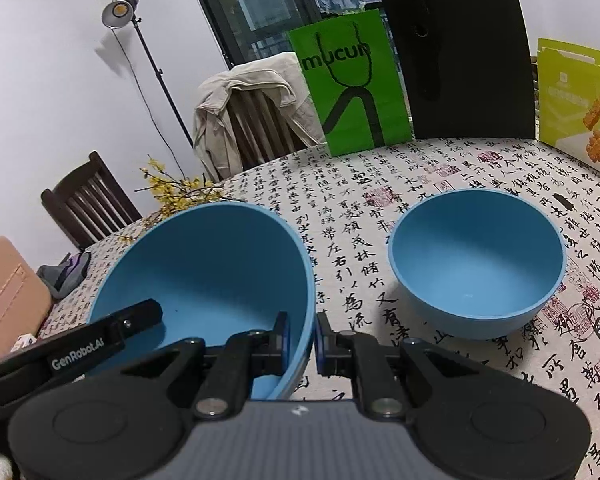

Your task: Organize plates and bowls

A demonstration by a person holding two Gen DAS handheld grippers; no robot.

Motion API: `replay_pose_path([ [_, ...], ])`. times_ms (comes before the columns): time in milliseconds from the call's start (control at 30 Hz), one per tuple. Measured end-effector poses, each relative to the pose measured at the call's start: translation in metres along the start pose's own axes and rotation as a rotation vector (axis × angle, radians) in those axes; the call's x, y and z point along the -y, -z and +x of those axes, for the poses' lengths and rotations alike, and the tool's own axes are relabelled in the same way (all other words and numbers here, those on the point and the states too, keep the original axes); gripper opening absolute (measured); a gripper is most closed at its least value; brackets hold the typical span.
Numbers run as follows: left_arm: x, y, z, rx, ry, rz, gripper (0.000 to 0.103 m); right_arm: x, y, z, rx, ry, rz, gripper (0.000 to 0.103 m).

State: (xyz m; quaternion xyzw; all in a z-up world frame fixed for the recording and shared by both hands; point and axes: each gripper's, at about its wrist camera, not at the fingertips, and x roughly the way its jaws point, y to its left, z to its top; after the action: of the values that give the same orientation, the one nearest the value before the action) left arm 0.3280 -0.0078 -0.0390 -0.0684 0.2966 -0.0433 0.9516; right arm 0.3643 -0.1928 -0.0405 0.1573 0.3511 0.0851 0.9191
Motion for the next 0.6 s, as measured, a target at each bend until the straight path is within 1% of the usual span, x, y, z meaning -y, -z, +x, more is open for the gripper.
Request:
replay_pose_path([
  [600, -0.02, 0.003, -0.036, 0.084, -0.006, -0.006, 0.012, -0.024, 0.006, -0.015, 0.023, -0.06, -0.04, 0.012],
])
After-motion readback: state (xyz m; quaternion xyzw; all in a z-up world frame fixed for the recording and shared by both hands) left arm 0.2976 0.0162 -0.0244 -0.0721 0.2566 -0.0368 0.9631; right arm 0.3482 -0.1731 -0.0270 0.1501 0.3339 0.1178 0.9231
